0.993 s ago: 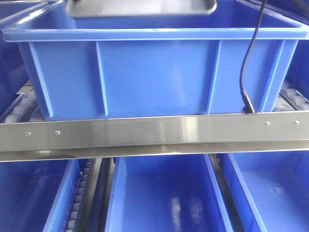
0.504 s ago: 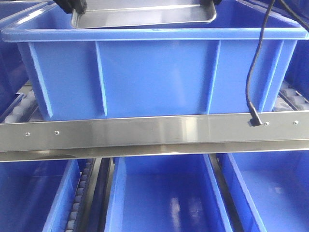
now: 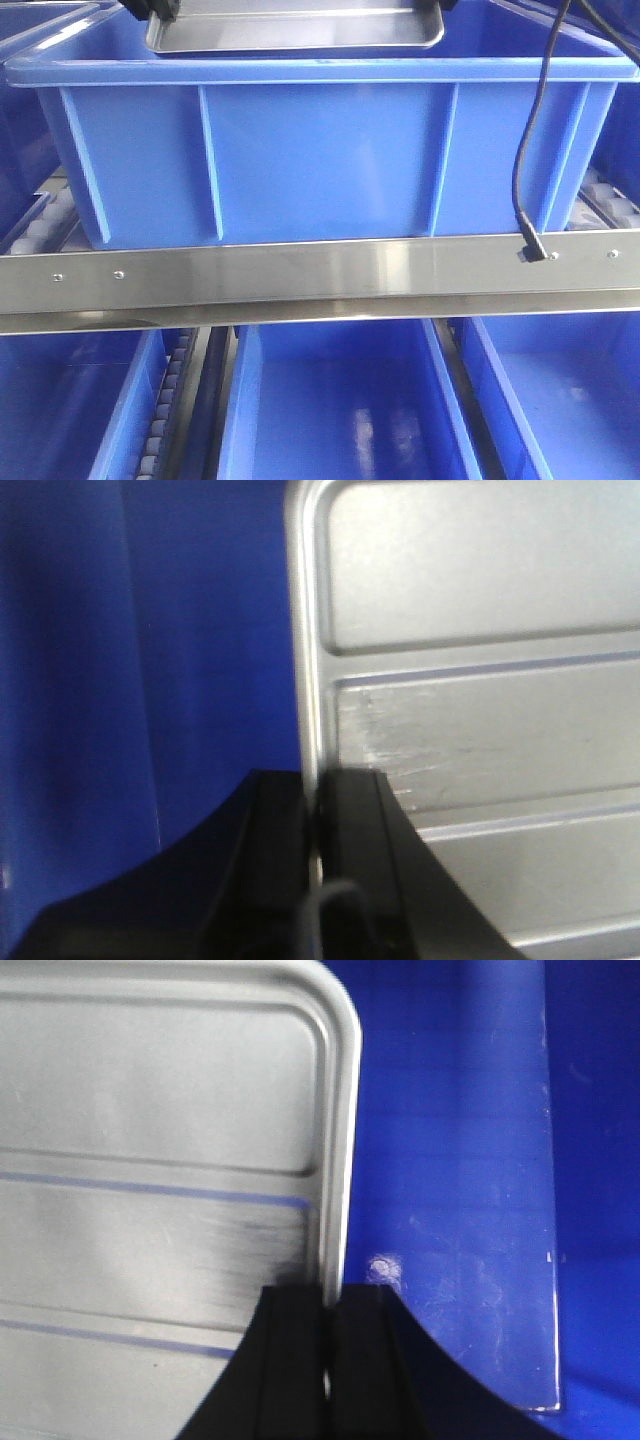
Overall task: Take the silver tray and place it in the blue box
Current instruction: 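Lower the tray into the blue bin with both grippers and open them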
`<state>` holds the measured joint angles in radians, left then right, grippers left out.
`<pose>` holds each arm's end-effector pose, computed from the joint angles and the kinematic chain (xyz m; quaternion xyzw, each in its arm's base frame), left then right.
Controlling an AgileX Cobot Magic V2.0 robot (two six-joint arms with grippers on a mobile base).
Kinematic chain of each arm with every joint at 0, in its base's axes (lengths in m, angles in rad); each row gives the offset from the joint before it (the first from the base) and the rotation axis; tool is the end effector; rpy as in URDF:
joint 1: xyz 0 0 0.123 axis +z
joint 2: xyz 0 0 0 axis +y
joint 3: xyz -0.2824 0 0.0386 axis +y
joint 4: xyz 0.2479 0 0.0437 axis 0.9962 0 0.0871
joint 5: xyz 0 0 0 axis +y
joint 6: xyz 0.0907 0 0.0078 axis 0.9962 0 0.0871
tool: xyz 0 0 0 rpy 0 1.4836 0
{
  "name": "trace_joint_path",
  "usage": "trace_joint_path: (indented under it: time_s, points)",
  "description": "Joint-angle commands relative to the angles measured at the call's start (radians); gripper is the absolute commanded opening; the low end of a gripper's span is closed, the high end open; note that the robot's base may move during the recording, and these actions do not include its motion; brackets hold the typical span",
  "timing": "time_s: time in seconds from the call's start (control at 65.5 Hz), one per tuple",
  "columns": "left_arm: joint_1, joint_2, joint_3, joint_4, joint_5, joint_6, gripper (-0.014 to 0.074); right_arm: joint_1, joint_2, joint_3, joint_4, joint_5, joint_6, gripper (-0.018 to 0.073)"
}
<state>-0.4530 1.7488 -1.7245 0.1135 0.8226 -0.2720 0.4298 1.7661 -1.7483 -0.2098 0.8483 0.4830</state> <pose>0.3655 -0.1695 0.3694 0.1019 0.9119 -0.0897 0.3872 0.3749 0.1562 0.3693 -0.0092 0.9181 0.0800 0.3880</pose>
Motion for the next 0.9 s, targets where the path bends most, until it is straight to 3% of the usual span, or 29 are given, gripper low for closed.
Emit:
trace_joint_path:
  time_s: [0.0,0.122,0.321,0.458,0.886]
  points:
    - [-0.010,-0.050,-0.041,-0.082,-0.135,0.008,-0.0006,0.010,-0.053,-0.046,0.087,-0.151,-0.011,0.0060]
    - [0.007,-0.050,-0.041,-0.091,-0.135,0.008,0.0014,-0.004,-0.053,-0.046,0.087,-0.151,-0.011,0.0076]
    - [0.007,-0.050,-0.041,-0.072,-0.150,0.008,0.0269,-0.011,-0.053,-0.046,0.084,-0.151,-0.011,0.0305]
    - [0.007,-0.050,-0.041,-0.033,-0.152,0.008,0.0253,-0.027,-0.053,-0.046,0.023,-0.151,-0.011,0.0352]
    - [0.007,-0.050,-0.041,-0.006,-0.178,0.008,0.0251,-0.052,-0.053,-0.046,0.023,-0.160,-0.011,0.0352]
